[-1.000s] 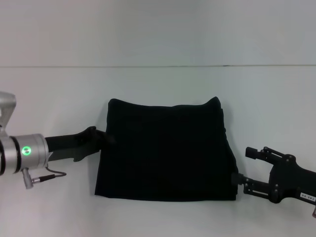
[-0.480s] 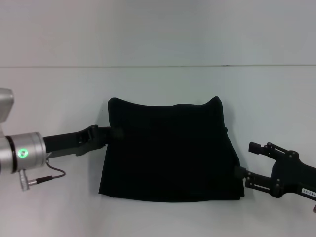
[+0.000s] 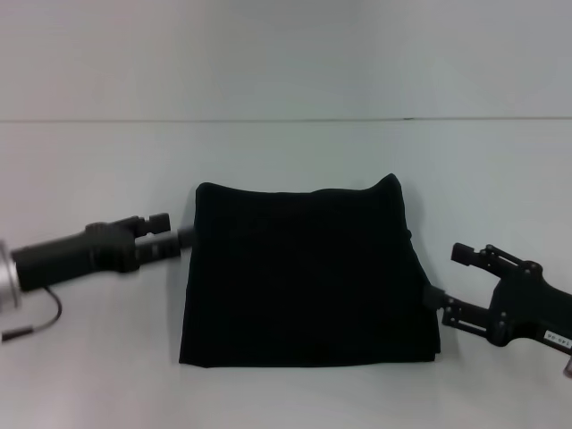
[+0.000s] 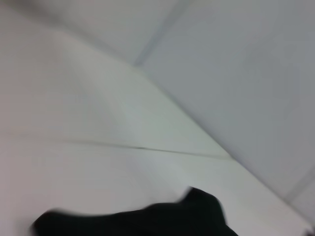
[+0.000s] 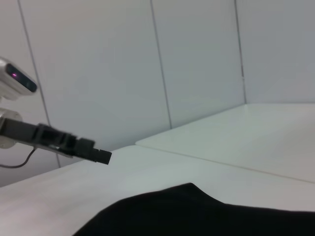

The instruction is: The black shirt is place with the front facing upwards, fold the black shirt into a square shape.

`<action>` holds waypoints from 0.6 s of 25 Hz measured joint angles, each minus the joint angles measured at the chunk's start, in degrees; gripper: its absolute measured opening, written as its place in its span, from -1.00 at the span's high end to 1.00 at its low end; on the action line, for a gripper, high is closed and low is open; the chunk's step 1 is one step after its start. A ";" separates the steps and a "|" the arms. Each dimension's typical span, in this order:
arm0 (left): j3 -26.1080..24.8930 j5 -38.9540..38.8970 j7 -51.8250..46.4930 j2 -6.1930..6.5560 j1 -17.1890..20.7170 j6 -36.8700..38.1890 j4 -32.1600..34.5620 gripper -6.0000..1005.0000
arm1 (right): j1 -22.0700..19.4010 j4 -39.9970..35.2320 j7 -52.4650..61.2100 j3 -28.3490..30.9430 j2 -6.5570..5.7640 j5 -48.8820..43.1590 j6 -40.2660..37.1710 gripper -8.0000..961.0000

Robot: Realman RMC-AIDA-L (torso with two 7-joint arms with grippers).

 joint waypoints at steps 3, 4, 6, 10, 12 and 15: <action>0.00 -0.01 14.29 -1.39 2.69 4.24 1.10 -0.37 | 0.06 1.05 -2.70 -0.09 0.22 0.02 -0.36 -0.77; 0.02 0.00 17.35 -1.74 3.48 5.26 1.19 -0.47 | 0.02 1.60 -3.78 -0.17 0.25 0.00 -0.41 -0.78; 0.06 0.14 24.21 -2.71 5.77 7.41 1.41 -0.63 | -0.43 2.67 -5.86 -0.33 0.27 -0.20 0.27 -0.77; 0.51 1.30 26.02 -3.51 8.36 6.76 2.05 -0.89 | -1.99 3.92 -8.02 -0.40 0.29 -0.35 4.00 -0.77; 0.67 2.55 26.11 -3.52 8.84 5.93 1.93 -0.90 | -2.54 3.96 -8.32 -0.48 0.27 -0.40 5.44 -0.77; 0.68 4.37 26.10 -3.37 9.07 5.20 1.63 -0.91 | -2.95 3.95 -8.39 -0.56 0.20 -0.47 6.17 -0.77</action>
